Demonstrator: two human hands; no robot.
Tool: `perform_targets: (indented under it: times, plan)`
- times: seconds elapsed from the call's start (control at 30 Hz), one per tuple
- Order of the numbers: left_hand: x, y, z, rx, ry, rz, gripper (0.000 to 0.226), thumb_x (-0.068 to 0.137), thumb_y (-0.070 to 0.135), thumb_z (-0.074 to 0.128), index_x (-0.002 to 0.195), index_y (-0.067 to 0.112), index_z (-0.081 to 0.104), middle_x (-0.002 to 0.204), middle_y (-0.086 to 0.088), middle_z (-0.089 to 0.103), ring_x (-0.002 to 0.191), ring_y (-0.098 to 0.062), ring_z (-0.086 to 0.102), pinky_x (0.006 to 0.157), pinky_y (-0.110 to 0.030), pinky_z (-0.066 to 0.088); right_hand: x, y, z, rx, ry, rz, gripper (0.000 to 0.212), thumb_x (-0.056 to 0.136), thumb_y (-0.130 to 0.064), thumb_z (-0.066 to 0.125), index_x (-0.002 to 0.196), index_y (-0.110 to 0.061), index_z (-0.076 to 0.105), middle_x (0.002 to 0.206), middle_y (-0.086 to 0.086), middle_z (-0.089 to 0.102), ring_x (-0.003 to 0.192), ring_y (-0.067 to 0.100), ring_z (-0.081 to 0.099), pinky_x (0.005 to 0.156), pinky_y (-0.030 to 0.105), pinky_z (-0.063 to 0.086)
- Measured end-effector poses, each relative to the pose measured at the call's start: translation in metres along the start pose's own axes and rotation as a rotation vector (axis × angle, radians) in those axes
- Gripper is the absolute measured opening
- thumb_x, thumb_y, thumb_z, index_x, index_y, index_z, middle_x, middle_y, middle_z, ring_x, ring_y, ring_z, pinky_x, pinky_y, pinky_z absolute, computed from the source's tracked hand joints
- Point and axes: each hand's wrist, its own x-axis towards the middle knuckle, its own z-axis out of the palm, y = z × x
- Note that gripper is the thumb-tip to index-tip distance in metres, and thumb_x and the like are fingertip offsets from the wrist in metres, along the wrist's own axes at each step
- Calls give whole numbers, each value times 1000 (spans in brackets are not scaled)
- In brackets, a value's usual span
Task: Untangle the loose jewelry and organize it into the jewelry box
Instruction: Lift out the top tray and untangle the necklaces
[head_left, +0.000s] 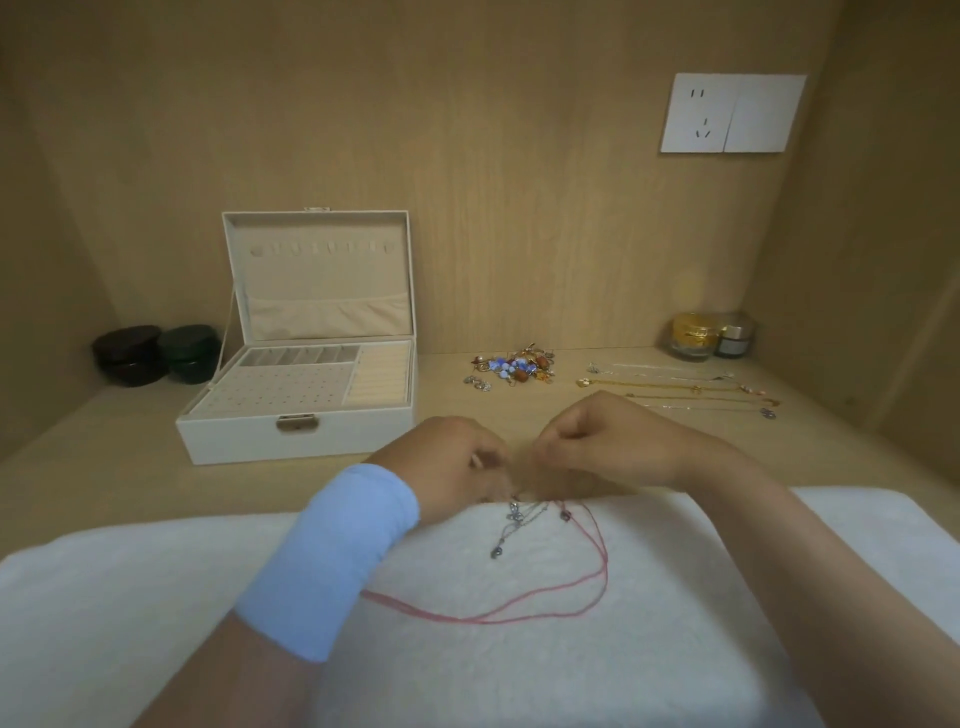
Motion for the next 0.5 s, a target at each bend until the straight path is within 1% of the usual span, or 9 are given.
perform_targets:
  times: [0.03,0.07,0.13,0.23,0.27,0.33,0.4,0.47,0.5]
  plan:
    - [9,3,7,63,-31,23,20,87,38,66,105,33,73,95,12,62,92,-11,61,88,-27,48,2,2,3,-62,15,-7,14,92,-20,66,87,-19,80,83,-4,77,71,-2,63,74,19,52]
    - [17,5,13,109,-51,40,20,87,40,66,103,31,74,89,10,62,90,-15,61,83,-25,47,3,4,5,-105,7,-10,11,90,-21,69,87,-21,80,81,-7,76,69,-4,62,71,15,51]
    - [24,6,18,128,-41,44,13,84,40,69,88,29,76,76,11,62,82,-15,62,73,-21,42,4,6,8,-142,-22,10,7,86,-23,72,84,-22,78,76,-11,74,65,-7,61,66,12,48]
    - [27,4,21,138,23,16,10,84,33,70,76,27,72,81,10,67,81,-11,64,75,-24,49,7,9,10,-186,-31,24,14,87,-22,69,74,-25,75,68,-14,70,59,-6,57,63,12,44]
    - [26,3,22,122,50,13,10,86,29,66,76,27,69,81,9,67,81,-12,64,76,-26,51,8,10,9,-180,-36,32,18,88,-22,68,71,-26,74,65,-15,68,57,-6,55,62,11,43]
    - [24,-1,22,-4,121,-2,12,89,25,60,78,27,63,77,10,68,77,-9,64,75,-27,52,12,9,9,-168,-39,51,26,91,-24,65,67,-26,72,59,-16,65,53,-7,52,58,10,40]
    - [24,-7,21,-165,194,-10,12,92,23,57,81,27,59,75,9,70,73,-7,62,73,-26,50,16,5,10,-77,-65,61,28,95,-24,62,69,-20,73,59,-14,64,55,-4,53,61,15,42]
    - [23,-11,18,-281,274,-11,13,94,21,56,82,26,57,76,6,69,72,-11,61,72,-28,47,20,2,13,155,-106,72,24,95,-22,60,80,-13,77,73,0,71,69,11,61,72,28,50]
    - [23,-12,16,-317,322,-9,13,94,21,55,83,26,57,76,5,67,72,-12,60,72,-29,46,22,2,13,253,-113,70,24,96,-22,58,84,-12,77,80,6,73,77,18,63,77,33,51]
